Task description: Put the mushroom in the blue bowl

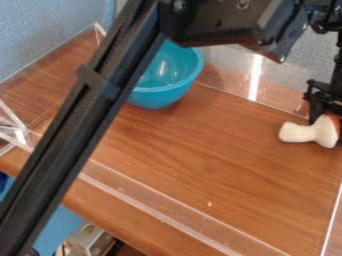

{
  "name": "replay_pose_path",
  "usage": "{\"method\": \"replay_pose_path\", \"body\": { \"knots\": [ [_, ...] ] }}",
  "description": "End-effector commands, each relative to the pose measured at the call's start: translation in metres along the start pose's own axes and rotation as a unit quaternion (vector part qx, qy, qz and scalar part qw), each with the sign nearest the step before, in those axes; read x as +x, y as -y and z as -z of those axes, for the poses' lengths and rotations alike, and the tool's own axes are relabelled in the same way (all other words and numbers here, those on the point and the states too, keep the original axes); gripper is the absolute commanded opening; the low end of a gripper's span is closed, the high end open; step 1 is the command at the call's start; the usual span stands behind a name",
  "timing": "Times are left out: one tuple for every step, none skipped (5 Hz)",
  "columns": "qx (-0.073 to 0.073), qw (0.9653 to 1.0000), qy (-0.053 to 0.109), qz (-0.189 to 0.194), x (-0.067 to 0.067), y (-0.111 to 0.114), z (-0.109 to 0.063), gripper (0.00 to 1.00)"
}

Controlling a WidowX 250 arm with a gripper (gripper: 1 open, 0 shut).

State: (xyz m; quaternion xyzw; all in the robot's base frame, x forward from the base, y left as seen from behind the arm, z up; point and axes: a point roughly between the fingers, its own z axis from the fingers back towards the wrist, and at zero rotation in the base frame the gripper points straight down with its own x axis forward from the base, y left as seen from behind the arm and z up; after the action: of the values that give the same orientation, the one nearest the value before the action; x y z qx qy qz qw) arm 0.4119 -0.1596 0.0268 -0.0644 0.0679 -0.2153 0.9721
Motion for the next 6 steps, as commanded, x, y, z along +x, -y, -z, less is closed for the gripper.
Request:
{"method": "replay_pose_path", "body": {
  "knots": [
    [-0.001,0.9997,0.014,-0.020,0.000,-0.010,-0.002,0.00],
    [-0.002,0.9999,0.011,-0.008,0.003,-0.003,-0.006,0.00],
    [-0.002,1.0000,0.009,0.004,0.003,0.006,-0.011,0.00],
    [-0.002,0.9999,0.006,0.016,0.003,0.005,-0.004,0.00],
    [-0.002,0.9996,0.003,0.027,0.003,0.005,0.001,0.00],
    [-0.003,0.9996,0.003,0.030,-0.004,0.006,0.002,0.00]
  ]
}}
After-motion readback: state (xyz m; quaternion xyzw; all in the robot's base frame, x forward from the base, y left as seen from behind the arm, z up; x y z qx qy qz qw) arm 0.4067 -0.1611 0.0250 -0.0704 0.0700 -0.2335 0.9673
